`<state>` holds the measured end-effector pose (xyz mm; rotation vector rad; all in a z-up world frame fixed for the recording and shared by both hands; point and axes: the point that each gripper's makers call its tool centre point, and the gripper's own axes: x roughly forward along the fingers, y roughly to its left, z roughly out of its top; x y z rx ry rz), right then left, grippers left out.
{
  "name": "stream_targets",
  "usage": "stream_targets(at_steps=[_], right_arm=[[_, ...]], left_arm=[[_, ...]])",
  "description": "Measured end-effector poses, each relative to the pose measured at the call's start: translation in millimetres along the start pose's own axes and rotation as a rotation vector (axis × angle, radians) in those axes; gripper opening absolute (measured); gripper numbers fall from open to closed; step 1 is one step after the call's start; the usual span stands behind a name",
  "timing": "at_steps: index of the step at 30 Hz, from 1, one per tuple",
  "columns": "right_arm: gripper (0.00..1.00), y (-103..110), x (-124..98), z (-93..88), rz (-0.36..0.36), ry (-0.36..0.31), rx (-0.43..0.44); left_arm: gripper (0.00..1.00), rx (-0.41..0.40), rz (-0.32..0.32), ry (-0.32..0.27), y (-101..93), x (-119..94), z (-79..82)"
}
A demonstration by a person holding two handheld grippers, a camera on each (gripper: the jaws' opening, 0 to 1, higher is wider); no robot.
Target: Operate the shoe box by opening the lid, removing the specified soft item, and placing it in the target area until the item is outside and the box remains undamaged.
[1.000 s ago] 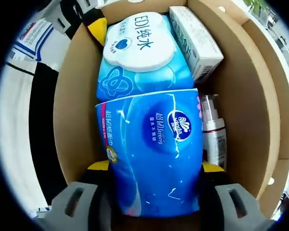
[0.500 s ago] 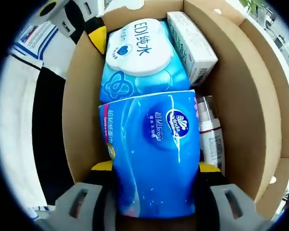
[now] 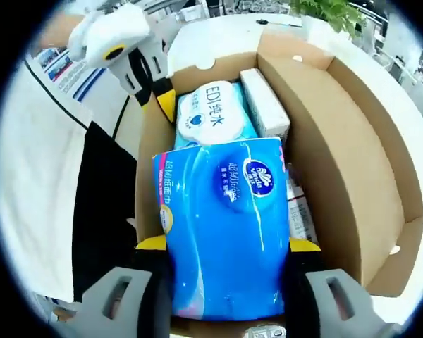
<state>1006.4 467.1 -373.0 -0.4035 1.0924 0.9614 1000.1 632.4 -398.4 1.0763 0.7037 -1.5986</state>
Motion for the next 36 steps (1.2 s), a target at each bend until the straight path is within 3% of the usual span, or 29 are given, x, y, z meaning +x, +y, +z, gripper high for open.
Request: stream_targets(at_steps=[2, 6, 11, 14, 20, 31, 36], right_arm=[[0.60, -4.9, -2.8, 12.2, -0.010, -0.037, 0.025], [0.60, -1.2, -6.4, 3.5, -0.029, 0.087, -0.058], [0.61, 1.9, -14.7, 3.2, -0.050, 0.091, -0.060], [0.61, -2.3, -19.6, 4.1, -0.086, 0.148, -0.149], [0.61, 3.8, -32.1, 12.4, -0.075, 0.158, -0.167], [0.62, 7.9, -47.2, 7.7, -0.092, 0.204, -0.191], [0.61, 16.9, -63.1, 0.0, -0.099, 0.236, -0.240]], left_arm=[[0.00, -0.002, 0.004, 0.001, -0.1, -0.2, 0.0], [0.00, -0.011, 0.003, 0.000, 0.4, -0.1, -0.7], [0.01, 0.021, 0.002, -0.040, -0.5, -1.3, -1.3], [0.01, 0.027, 0.012, -0.043, -0.8, -1.1, -0.3], [0.01, 0.020, 0.010, -0.038, -0.7, -1.5, -0.1], [0.01, 0.025, 0.017, -0.039, -1.4, -2.3, 0.1], [0.01, 0.026, 0.016, -0.039, -0.4, -1.3, -1.1]])
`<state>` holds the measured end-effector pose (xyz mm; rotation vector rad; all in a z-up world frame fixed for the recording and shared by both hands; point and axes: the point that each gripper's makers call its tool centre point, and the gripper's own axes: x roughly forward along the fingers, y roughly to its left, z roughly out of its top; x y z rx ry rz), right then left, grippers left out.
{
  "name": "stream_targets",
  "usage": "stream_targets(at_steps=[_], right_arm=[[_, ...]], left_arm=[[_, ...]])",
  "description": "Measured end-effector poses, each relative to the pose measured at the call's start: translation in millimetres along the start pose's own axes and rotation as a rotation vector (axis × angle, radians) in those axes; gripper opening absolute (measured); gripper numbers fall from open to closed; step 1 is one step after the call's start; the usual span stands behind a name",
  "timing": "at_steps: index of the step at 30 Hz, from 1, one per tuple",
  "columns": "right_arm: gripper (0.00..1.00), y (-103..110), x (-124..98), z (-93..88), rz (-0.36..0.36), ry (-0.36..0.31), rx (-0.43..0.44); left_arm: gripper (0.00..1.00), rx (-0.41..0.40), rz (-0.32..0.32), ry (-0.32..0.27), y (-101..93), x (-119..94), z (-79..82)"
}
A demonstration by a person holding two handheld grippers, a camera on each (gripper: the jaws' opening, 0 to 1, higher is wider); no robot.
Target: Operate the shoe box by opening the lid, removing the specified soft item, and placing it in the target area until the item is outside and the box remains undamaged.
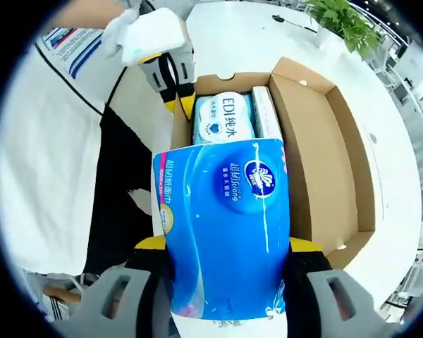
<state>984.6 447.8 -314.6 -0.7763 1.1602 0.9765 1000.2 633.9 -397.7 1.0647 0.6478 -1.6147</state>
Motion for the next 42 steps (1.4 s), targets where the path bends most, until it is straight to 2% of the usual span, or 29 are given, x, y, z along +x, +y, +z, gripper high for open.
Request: stream_targets(at_steps=[8, 11, 14, 17, 24, 35, 42], right_arm=[[0.62, -4.1, -6.6, -12.1, -0.006, -0.034, 0.039], [0.62, -4.6, -7.3, -19.2, -0.006, -0.033, 0.029], [0.61, -7.7, -8.9, -25.4, -0.030, -0.028, -0.020], [0.61, -5.7, -8.4, -28.9, -0.015, -0.021, -0.003], [0.61, -10.9, -12.3, -32.9, -0.036, -0.025, -0.023], [0.61, -18.3, -29.3, -77.0, -0.063, -0.011, 0.030], [0.61, -17.7, -35.1, -86.2, -0.071, -0.005, 0.028]], left_arm=[[0.01, -0.008, -0.001, 0.003, 0.6, 1.1, -1.3], [0.01, -0.007, -0.003, 0.002, 0.5, 0.6, -0.7], [0.01, -0.008, -0.002, 0.003, 0.4, 0.4, -0.2], [0.01, -0.008, 0.000, 0.004, 0.1, 0.1, 0.4], [0.01, -0.007, -0.002, 0.003, 0.4, 0.6, 0.2], [0.01, -0.004, 0.005, 0.003, 0.9, 1.5, -1.2], [0.01, -0.004, 0.000, 0.003, 0.6, 0.4, 0.8]])
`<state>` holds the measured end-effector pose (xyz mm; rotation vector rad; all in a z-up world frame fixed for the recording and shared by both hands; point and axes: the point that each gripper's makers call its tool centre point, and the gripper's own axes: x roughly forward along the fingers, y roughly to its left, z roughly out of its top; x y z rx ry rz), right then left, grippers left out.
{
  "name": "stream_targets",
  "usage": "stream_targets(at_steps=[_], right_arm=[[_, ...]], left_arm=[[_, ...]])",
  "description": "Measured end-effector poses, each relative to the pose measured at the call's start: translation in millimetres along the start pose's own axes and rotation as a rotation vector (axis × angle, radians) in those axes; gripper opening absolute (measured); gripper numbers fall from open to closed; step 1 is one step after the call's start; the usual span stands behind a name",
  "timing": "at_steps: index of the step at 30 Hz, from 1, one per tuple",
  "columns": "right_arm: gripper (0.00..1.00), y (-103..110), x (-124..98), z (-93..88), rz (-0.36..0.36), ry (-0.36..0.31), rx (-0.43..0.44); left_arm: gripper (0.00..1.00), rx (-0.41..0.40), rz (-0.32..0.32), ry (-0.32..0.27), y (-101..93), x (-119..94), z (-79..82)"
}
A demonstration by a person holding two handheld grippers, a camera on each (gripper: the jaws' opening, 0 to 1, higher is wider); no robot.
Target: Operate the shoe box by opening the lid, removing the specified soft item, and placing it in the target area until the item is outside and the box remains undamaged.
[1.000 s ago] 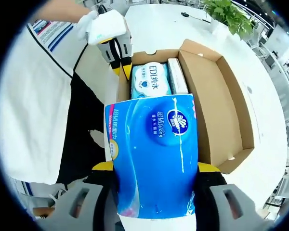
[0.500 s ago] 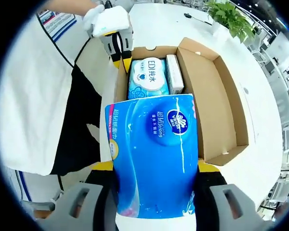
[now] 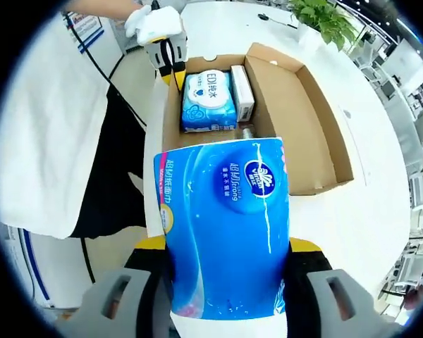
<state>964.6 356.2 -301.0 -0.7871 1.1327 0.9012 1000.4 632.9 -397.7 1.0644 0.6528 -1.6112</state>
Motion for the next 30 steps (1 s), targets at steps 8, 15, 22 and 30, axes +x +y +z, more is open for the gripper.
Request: stream_targets(at_steps=[8, 15, 22, 30], right_arm=[[0.61, 3.0, -0.6, -5.0, 0.010, 0.016, -0.011], [0.62, -2.2, -4.6, -31.5, 0.002, 0.052, -0.009], [0.62, -5.7, -9.9, -52.6, 0.001, 0.068, -0.021], [0.62, -5.5, -5.9, -61.1, -0.001, 0.077, -0.018]], left_arm=[[0.01, -0.003, 0.001, 0.000, 0.4, 0.3, -0.5], [0.01, -0.004, 0.003, 0.000, 0.9, 0.8, -1.4], [0.01, -0.004, 0.006, -0.002, 1.3, 0.8, -1.4], [0.01, -0.005, 0.005, -0.002, 1.1, 0.0, -0.7]])
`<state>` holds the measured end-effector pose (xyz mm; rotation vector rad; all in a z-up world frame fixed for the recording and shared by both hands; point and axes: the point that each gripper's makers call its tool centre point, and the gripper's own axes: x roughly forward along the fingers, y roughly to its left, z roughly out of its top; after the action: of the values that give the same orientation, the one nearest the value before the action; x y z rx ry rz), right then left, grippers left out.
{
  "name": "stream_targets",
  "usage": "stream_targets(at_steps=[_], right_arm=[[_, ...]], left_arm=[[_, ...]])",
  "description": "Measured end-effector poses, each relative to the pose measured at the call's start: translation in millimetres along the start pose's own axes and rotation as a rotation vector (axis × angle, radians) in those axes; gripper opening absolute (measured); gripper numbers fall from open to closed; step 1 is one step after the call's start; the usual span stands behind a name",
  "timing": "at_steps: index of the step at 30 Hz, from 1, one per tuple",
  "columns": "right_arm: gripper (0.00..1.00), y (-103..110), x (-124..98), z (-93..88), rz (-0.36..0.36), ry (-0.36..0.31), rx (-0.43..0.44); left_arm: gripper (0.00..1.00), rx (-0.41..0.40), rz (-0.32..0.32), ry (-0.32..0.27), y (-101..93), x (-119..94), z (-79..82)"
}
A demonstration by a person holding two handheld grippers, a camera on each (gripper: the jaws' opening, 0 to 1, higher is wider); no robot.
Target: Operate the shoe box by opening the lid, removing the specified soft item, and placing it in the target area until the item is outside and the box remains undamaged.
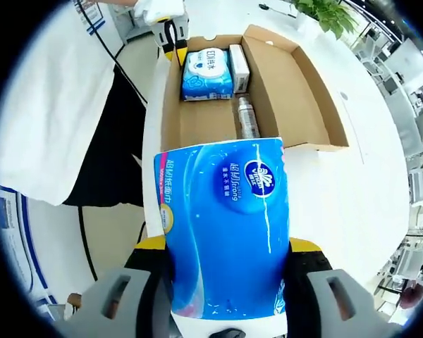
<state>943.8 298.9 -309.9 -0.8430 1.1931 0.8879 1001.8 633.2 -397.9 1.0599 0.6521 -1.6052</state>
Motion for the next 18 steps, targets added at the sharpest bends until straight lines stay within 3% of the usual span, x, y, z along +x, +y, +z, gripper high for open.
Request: stream_targets(at_steps=[18], right_arm=[[0.62, 10.1, 20.9, -13.3, 0.027, 0.027, 0.000]], left_arm=[[0.01, 0.004, 0.001, -0.003, -0.1, 0.7, -0.9]])
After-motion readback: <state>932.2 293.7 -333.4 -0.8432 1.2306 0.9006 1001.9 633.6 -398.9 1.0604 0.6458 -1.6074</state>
